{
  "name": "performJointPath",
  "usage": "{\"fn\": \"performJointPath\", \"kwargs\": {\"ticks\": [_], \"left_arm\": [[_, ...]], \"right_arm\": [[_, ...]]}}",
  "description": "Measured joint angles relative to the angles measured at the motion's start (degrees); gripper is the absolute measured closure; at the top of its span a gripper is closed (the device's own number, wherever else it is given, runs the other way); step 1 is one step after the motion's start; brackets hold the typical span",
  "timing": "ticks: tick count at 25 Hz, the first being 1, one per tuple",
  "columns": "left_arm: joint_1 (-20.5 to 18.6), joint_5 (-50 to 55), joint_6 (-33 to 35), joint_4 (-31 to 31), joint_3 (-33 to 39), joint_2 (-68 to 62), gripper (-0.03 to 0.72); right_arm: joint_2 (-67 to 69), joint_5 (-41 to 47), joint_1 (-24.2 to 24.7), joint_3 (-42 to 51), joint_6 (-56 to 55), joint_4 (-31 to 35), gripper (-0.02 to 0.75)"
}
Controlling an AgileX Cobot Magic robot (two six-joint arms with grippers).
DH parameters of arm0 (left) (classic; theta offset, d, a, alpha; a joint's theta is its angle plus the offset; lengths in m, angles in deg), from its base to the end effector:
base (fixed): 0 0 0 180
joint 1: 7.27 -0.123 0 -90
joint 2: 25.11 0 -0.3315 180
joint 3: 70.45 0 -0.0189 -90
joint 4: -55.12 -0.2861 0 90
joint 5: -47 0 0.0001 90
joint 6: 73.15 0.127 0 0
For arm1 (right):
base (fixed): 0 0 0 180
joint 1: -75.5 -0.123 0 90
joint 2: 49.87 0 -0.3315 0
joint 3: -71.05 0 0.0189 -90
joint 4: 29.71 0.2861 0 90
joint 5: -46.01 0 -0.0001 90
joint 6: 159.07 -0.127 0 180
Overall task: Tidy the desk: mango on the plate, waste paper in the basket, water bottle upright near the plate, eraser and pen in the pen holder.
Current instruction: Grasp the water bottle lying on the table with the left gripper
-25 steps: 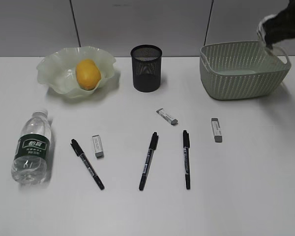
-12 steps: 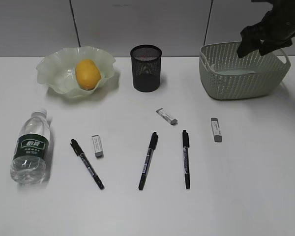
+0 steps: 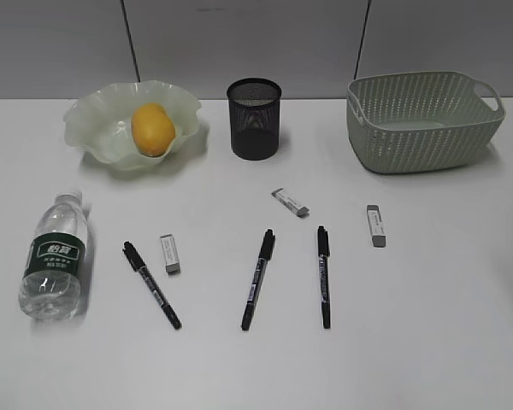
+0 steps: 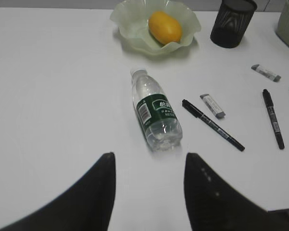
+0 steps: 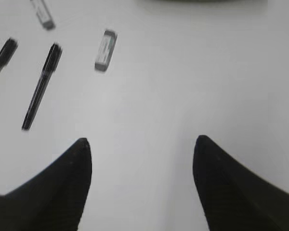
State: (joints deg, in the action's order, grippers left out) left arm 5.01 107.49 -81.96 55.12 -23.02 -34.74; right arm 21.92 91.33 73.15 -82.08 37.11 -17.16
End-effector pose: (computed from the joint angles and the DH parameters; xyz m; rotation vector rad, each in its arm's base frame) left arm 0.0152 -0.0033 0.2911 0.0624 2.0585 -0.2285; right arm 0.2560 0.0302 0.3129 -0.2732 2.4768 0.1578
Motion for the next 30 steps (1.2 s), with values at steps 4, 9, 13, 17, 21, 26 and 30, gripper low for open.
{"fn": "performJointPath", "kwargs": {"ticks": [4,9,13,17,21,26,30], "left_arm": [[0.0,-0.1,0.0,0.0,0.0,-3.8,0.344],[0.0,-0.1,0.0,-0.3,0.0,-13.0,0.314],[0.1,-2.0,0.0,-0.5,-0.9,-24.6,0.212],[0.5,-9.3,0.0,0.0,-5.7,-36.0,0.174],[0.5,-14.5,0.0,0.0,-11.4,-53.5,0.14],[0.5,-17.0,0.0,0.8,-21.5,-75.4,0.038],[0.5,-15.4,0.0,3.5,-31.0,-89.2,0.01]], "right_arm": [[-23.1,6.1,-0.1,12.8,-1.6,0.0,0.225],[-49.1,14.1,-0.1,18.9,-1.9,-0.1,0.249],[-64.4,16.4,-0.1,20.7,-2.1,-0.1,0.255],[-64.3,15.6,-0.1,22.2,-3.9,0.6,0.294],[-63.9,15.2,-0.1,22.5,-4.4,0.8,0.336],[-63.9,15.2,-0.1,22.5,-4.5,0.9,0.345],[-63.9,15.0,-0.1,22.5,-4.5,0.9,0.345]]}}
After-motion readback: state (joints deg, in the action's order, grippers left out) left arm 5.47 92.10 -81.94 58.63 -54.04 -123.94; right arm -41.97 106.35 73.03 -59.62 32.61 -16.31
